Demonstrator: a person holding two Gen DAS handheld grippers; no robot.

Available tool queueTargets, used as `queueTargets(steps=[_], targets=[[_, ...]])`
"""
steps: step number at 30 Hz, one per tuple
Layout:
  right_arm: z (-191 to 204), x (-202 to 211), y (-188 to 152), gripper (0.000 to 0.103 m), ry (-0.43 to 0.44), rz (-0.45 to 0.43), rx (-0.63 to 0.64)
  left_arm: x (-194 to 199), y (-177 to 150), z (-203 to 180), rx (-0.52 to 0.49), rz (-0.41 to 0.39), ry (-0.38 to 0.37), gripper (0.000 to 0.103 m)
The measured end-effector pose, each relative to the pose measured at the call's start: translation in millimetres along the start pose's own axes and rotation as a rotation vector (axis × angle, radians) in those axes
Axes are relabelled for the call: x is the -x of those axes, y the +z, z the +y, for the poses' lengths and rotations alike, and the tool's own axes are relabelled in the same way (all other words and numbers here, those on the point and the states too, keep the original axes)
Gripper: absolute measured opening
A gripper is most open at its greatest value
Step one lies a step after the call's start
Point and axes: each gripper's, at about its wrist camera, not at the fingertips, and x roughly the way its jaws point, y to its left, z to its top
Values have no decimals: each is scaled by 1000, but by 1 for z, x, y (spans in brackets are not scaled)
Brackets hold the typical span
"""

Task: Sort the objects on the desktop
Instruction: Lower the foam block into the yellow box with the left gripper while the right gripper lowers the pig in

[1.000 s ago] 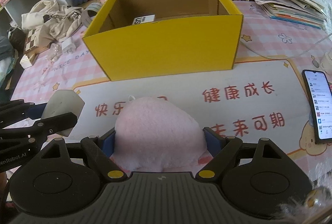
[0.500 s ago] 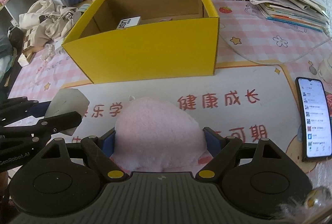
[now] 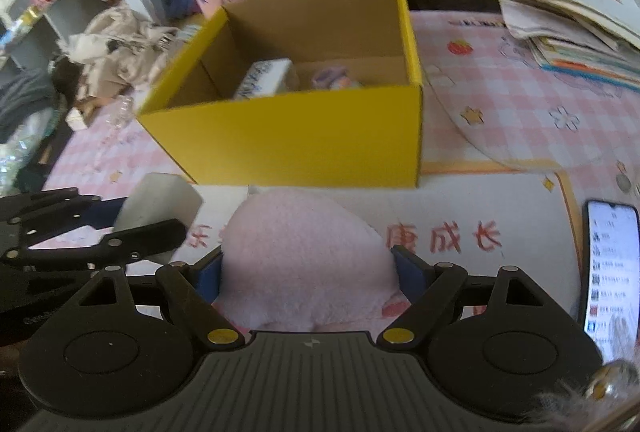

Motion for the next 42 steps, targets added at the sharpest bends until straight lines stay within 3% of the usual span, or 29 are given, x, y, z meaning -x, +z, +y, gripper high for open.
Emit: queueTargets(steps=[11,19,28,34,42], targets=[[15,34,62,83,117,-198,116,27,53,-1,-19,-164,33,32],[23,11,124,83,128,-292,181,5,97,13,-64,-224,152,32],[23,-70,163,83,68,-192,249,-63,105,41,-74,-101,254,32],[16,-111,175,83,32,-106,265,-90,97,43,-90,-24,241,32],[18,-137,186,83,27,-56,294,-109,85,43,-96,63,238,34]])
